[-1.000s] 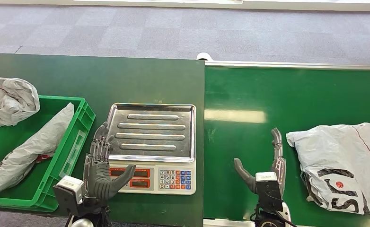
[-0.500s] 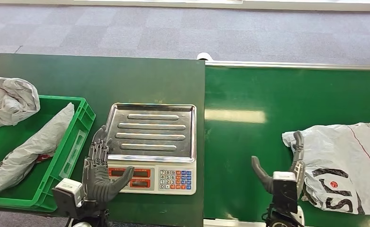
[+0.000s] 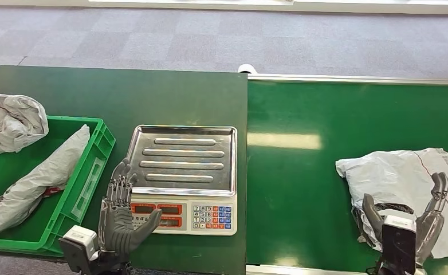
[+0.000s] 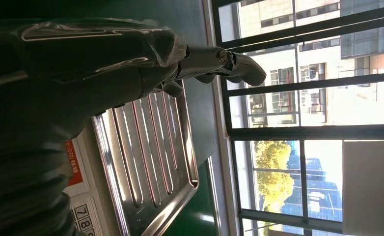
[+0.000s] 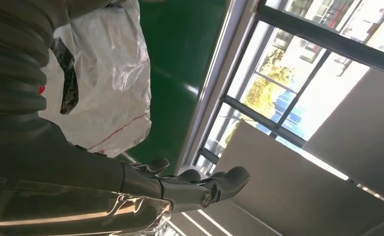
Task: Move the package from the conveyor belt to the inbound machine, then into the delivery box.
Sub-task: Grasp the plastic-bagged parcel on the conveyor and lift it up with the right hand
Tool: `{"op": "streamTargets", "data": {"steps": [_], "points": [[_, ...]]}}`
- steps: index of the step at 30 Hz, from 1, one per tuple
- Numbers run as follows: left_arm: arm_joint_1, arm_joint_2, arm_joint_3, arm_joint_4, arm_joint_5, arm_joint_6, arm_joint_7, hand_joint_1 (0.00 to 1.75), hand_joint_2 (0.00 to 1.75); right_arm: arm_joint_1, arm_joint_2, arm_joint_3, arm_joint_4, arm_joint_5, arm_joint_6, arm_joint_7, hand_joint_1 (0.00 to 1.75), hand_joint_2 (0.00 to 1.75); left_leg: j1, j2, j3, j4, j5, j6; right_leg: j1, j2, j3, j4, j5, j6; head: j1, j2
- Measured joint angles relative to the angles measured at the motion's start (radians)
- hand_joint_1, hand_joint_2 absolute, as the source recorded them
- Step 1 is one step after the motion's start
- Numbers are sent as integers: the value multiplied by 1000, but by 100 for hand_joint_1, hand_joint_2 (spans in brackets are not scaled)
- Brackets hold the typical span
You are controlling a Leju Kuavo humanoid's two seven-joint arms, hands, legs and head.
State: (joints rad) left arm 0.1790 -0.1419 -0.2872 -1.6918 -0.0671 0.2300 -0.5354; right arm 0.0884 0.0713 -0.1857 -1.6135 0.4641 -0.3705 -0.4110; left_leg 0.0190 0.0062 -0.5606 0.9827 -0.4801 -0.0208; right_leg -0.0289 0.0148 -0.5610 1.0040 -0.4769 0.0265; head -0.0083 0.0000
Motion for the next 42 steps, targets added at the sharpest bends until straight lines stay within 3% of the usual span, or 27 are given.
{"op": "streamTargets", "data": {"steps": [5,10,13,19,22,24,28,32,35,36,40,42], "points": [[-21,7,-7,10,17,-10,-6,0,175,-154,-89,-68,132,179,14,143,0,175,-2,0,1,0,1,1,-1,0,1,0,2,1,0,0],[-56,9,-13,26,29,-3,-8,0,175,-450,-254,-143,519,316,-13,254,0,175,-3,-1,1,1,3,4,-3,-1,2,0,4,4,0,0],[-65,9,-13,29,30,-1,-7,0,175,-569,-325,-155,714,347,-26,280,0,175,-3,-3,1,2,4,4,-3,-2,2,0,5,4,0,0],[-75,9,-14,35,30,0,-7,0,175,-651,-377,-159,897,355,-42,288,0,175,-3,-3,-1,1,4,4,-3,-2,0,0,4,4,0,0],[-76,9,-13,36,31,5,-6,0,175,-680,-394,-159,968,393,-30,366,0,175,-3,-3,-2,1,4,4,-3,-2,-1,0,4,4,0,0],[-79,9,-13,39,38,12,-4,0,175,-707,-409,-157,1037,438,21,458,0,175,-3,-3,-2,1,4,4,-3,-2,-1,0,4,4,0,0],[-85,9,-13,52,49,13,-3,0,175,-735,-428,-148,1165,502,255,610,0,175,-3,-4,-2,2,4,4,-3,-3,0,0,4,4,0,0],[-92,9,-14,72,50,10,-5,0,175,-736,-432,-140,1239,529,445,645,0,175,-3,-5,-3,2,4,4,-3,-4,-1,0,4,4,-1,0],[-95,9,-14,88,51,15,-12,0,175,-745,-436,-128,1265,554,532,651,0,175,-3,-4,-3,2,4,4,-3,-4,-1,0,4,4,-1,0],[-95,9,-14,92,51,17,-14,0,175,-750,-437,-123,1271,561,554,653,7,175,-3,-4,-3,2,4,4,-3,-4,-1,0,4,4,0,0],[-99,9,-14,106,51,23,-18,0,175,-769,-440,-103,1288,584,612,659,175,175,-3,-4,-2,2,4,4,-3,-4,0,0,4,4,0,0],[-100,9,-14,109,51,29,-16,0,175,-771,-438,-99,1291,585,592,655,175,175,-3,-4,-2,2,4,4,-3,-4,0,0,4,4,0,0]]}}
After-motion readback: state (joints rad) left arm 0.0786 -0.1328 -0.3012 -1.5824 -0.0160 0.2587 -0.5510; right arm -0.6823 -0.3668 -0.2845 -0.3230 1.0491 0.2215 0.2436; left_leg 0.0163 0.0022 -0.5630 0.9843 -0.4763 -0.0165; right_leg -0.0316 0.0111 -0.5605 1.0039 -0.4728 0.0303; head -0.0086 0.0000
